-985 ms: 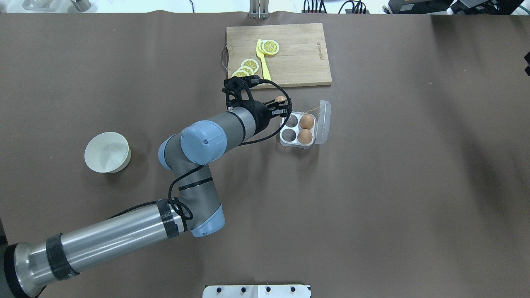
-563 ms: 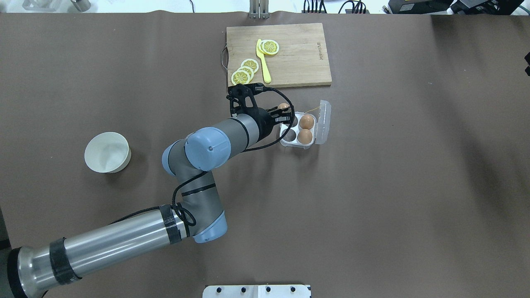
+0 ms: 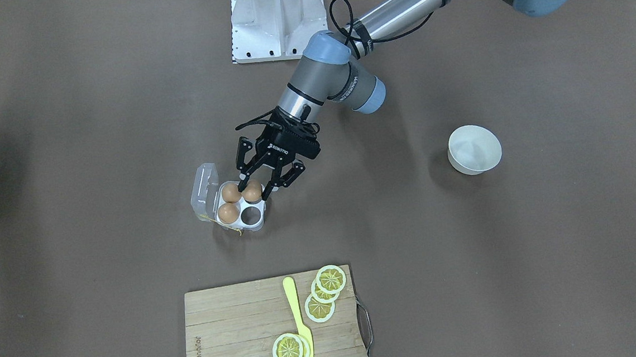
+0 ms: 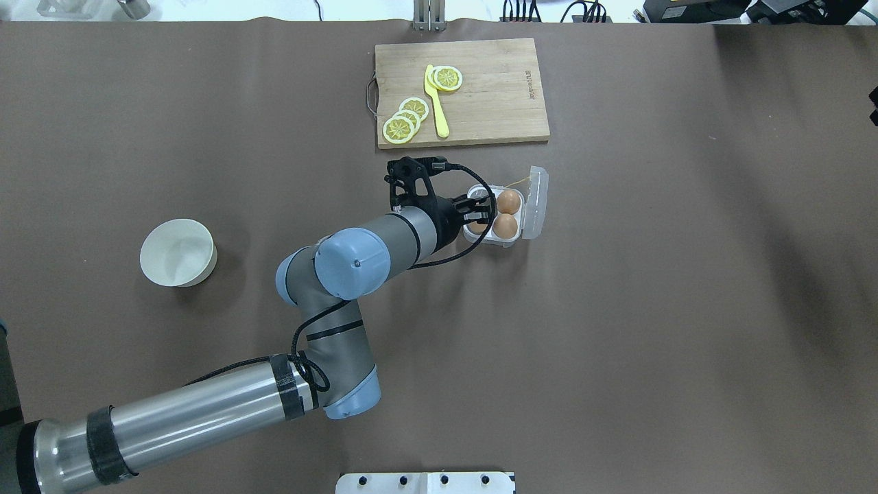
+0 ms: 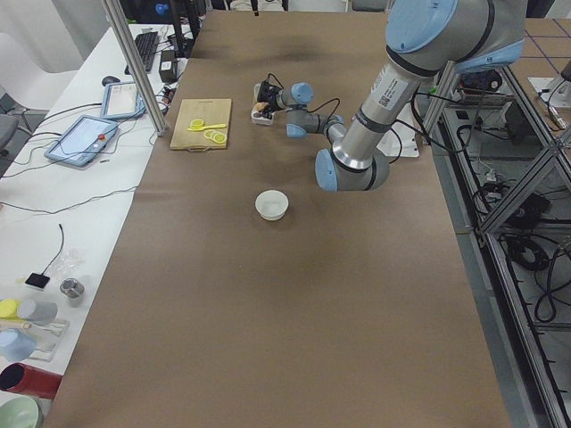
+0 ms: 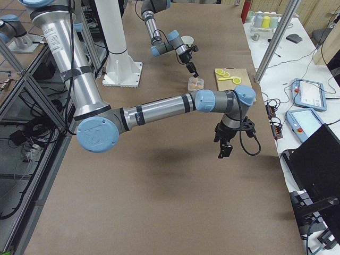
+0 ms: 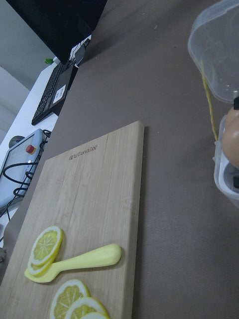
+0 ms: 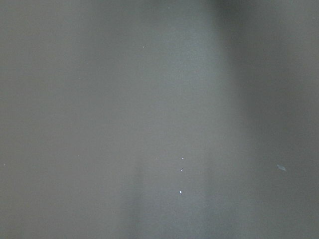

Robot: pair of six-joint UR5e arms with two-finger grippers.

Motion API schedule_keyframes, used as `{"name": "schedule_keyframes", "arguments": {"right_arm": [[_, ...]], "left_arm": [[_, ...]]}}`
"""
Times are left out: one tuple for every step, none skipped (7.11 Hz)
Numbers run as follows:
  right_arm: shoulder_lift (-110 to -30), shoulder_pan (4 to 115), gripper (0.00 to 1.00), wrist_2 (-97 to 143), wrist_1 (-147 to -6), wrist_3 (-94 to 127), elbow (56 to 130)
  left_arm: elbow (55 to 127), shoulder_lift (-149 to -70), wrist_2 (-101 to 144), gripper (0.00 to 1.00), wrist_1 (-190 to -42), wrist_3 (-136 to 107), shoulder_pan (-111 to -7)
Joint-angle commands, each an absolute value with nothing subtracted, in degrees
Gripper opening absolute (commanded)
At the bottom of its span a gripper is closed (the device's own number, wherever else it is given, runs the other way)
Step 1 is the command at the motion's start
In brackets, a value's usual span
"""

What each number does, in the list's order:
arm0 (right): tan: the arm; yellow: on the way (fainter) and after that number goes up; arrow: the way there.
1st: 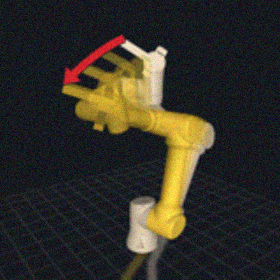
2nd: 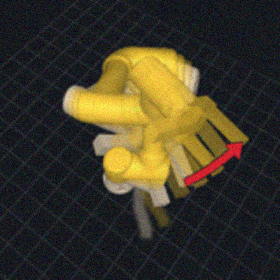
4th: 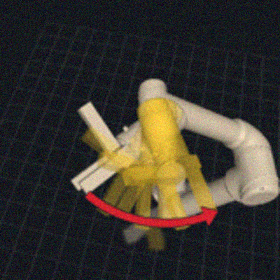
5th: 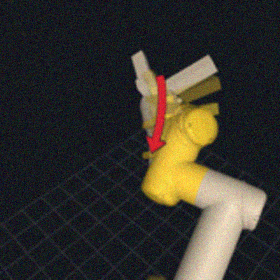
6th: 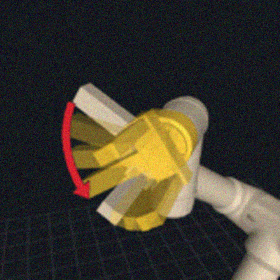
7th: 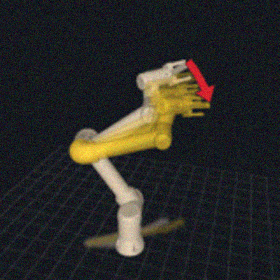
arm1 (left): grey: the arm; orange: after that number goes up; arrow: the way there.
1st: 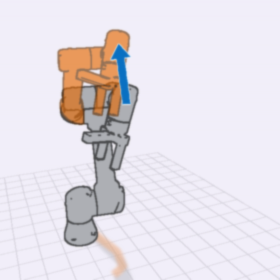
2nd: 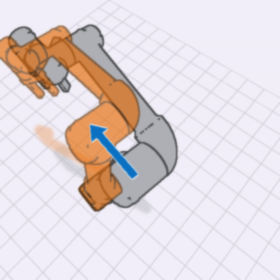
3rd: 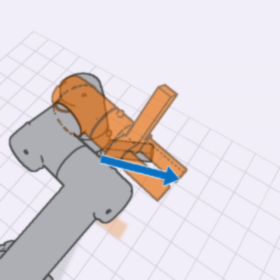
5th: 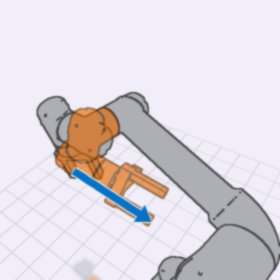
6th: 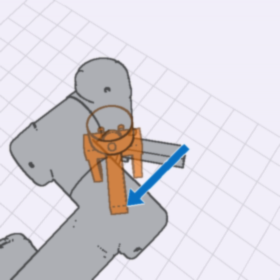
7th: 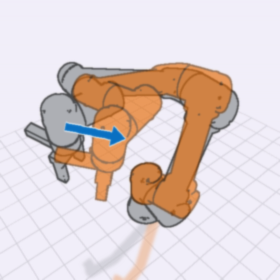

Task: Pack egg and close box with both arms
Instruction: 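Lower the egg into an empty slot of the egg box, open left gripper, then withdraw the left arm away from the box while the right arm moves in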

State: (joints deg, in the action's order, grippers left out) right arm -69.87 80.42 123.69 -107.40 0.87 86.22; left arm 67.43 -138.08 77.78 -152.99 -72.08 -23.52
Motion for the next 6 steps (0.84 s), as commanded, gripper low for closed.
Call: {"name": "schedule_keyframes", "arguments": {"right_arm": [[-69.87, 80.42, 1.00, 123.75, -107.40, 0.88, 86.22], [-69.87, 80.42, 1.00, 123.66, -107.40, 0.88, 86.22], [-69.87, 80.51, 1.00, 123.66, -107.40, 0.88, 86.22], [-69.87, 80.51, 1.00, 123.75, -107.40, 0.79, 86.22], [-69.79, 80.51, 1.00, 123.84, -107.40, 0.79, 86.22], [-69.79, 80.51, 1.00, 124.19, -107.40, 0.44, 86.22]], "left_arm": [[67.50, -138.08, 77.70, 0.90, -153.10, -72.07, -23.38], [67.76, -138.16, 77.70, 0.90, -153.19, -72.07, -23.47], [67.85, -138.16, 78.22, 0.90, -153.19, -70.33, -23.81], [67.94, -138.08, 79.09, 0.89, -153.19, -66.14, -24.95], [68.29, -137.55, 84.58, 0.87, -152.93, -65.40, -28.44], [69.60, -135.81, 90.55, 0.85, -152.67, -65.30, -32.39]]}}
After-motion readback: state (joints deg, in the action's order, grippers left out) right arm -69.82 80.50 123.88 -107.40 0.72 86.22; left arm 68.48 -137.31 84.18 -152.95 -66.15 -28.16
